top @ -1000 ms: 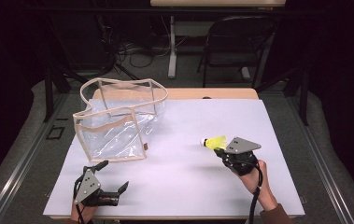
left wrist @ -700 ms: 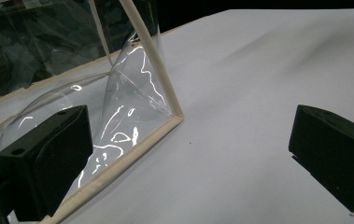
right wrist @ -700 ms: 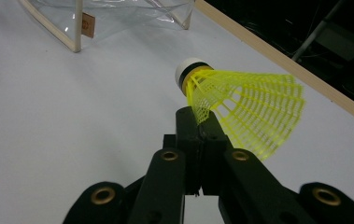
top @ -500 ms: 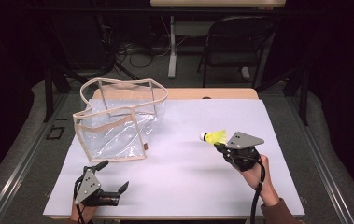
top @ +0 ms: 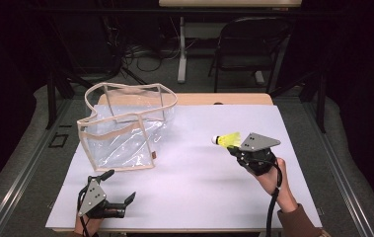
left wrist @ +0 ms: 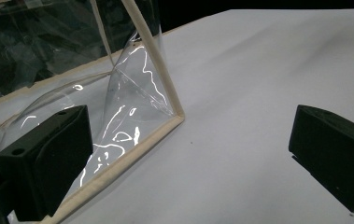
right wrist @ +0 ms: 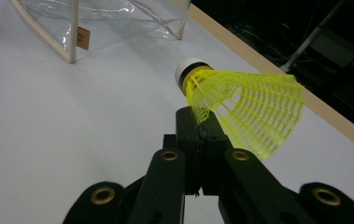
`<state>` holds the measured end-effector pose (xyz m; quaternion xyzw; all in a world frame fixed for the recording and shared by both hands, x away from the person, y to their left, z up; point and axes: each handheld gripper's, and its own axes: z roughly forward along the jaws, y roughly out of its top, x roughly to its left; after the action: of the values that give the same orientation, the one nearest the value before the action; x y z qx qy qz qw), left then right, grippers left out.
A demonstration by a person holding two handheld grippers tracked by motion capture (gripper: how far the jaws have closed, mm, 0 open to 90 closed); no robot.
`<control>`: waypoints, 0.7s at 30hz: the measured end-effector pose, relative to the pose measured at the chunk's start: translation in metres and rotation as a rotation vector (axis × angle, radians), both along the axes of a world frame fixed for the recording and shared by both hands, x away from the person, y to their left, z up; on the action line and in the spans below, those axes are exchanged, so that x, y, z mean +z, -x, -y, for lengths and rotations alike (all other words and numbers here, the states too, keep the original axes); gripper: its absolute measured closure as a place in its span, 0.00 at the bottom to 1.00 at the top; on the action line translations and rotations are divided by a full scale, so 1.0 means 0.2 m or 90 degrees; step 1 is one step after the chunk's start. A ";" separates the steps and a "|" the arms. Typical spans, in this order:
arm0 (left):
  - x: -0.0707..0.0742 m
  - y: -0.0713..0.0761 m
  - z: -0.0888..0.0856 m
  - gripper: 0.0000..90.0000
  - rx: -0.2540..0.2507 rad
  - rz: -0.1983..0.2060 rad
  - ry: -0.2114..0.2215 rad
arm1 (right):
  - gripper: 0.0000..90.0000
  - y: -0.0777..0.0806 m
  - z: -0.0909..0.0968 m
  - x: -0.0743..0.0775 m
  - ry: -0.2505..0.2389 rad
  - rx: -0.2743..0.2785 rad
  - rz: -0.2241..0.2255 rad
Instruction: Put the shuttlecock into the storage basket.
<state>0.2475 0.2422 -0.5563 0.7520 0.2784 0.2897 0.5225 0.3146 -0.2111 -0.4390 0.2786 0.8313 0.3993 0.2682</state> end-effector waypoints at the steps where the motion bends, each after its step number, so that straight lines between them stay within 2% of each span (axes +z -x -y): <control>1: 0.00 0.00 0.00 0.00 0.000 0.000 -0.001 | 1.00 0.00 0.00 0.00 0.001 -0.001 0.001; 8: 0.00 0.00 0.00 0.00 0.000 0.000 -0.002 | 1.00 -0.04 0.02 0.02 -0.008 -0.005 0.001; 21: 0.00 0.00 0.00 0.00 -0.005 0.002 0.001 | 1.00 -0.11 -0.02 0.10 -0.006 -0.008 0.018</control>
<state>0.2472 0.2423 -0.5560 0.7522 0.2750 0.2887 0.5246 0.3374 -0.2068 -0.4184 0.2795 0.8238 0.4051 0.2811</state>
